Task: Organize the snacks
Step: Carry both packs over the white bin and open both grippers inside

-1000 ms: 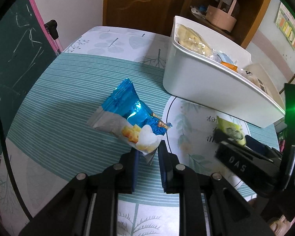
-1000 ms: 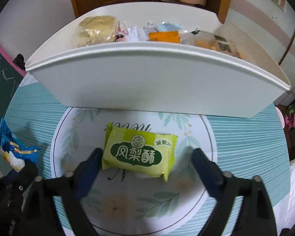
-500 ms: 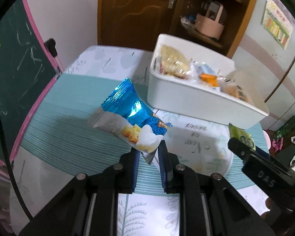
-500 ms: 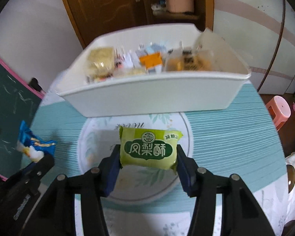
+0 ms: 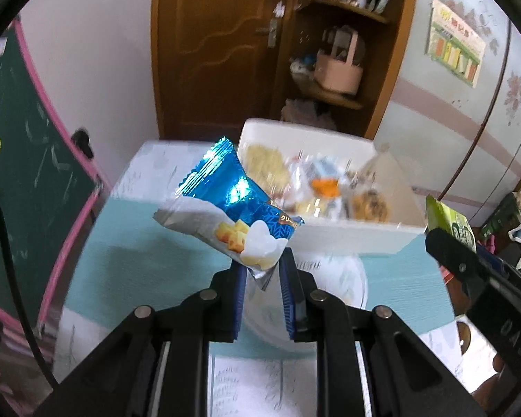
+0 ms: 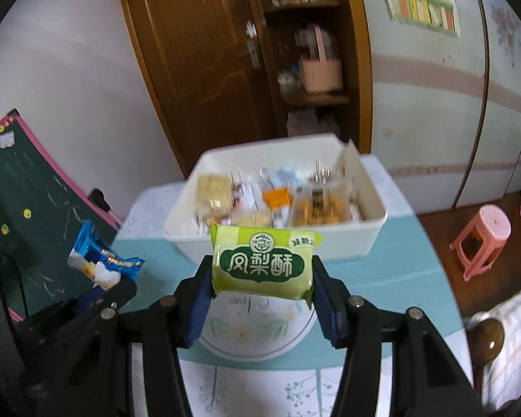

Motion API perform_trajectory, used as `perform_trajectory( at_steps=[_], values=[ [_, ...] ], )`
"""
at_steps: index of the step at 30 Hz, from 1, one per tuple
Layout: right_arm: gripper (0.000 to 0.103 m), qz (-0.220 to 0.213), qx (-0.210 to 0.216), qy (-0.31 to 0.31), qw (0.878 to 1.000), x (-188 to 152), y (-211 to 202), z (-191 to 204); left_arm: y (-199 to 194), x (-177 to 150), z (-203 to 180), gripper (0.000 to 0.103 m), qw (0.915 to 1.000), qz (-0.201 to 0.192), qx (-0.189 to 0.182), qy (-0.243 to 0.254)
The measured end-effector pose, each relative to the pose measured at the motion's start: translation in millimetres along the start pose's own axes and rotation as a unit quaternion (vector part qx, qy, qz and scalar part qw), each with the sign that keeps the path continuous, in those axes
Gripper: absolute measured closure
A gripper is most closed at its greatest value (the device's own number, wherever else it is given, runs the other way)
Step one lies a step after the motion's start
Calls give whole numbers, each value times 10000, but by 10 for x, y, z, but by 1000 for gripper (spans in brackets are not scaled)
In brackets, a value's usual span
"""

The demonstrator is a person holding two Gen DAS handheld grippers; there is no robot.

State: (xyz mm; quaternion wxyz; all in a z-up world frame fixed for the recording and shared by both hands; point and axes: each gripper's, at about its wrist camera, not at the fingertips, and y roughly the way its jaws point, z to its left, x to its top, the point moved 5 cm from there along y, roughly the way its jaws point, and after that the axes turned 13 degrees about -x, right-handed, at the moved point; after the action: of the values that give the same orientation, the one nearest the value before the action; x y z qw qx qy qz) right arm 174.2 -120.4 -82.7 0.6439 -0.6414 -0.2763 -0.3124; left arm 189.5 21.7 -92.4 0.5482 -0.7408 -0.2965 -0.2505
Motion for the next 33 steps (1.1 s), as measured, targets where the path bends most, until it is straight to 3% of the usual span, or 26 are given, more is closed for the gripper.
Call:
perform_trajectory(
  at_steps=[5,13,20,28,29,30,32,33],
  values=[
    [50,-390,-161,-256,9988,421,-101,-21,-46,555,-222,86,9987,-228,39,454],
    [49,-877,-308,-417,9948,1273,-102,-46,104,1379,-407,86,9969,-393,105,678],
    [49,-594,-495,-567,9954,1721,334,6,426,1894,-498,86,9939,-524,224,943],
    [47,-154,-623,-725,9953,1787,962,54,974,2041,-444,82,9952,-303,181,915],
    [46,-91,-634,-770,9950,1761,1031,66,1048,2028,-422,69,9953,-244,216,907],
    [45,-6,-642,-827,9945,1737,1107,80,1127,2005,-387,41,9955,-191,287,882],
    [44,218,-725,-934,9927,1658,1279,83,1244,1981,-280,16,9945,-159,647,807],
    [44,286,-789,-938,9920,1620,1337,75,1273,1966,-237,8,9943,-174,701,782]
  ],
)
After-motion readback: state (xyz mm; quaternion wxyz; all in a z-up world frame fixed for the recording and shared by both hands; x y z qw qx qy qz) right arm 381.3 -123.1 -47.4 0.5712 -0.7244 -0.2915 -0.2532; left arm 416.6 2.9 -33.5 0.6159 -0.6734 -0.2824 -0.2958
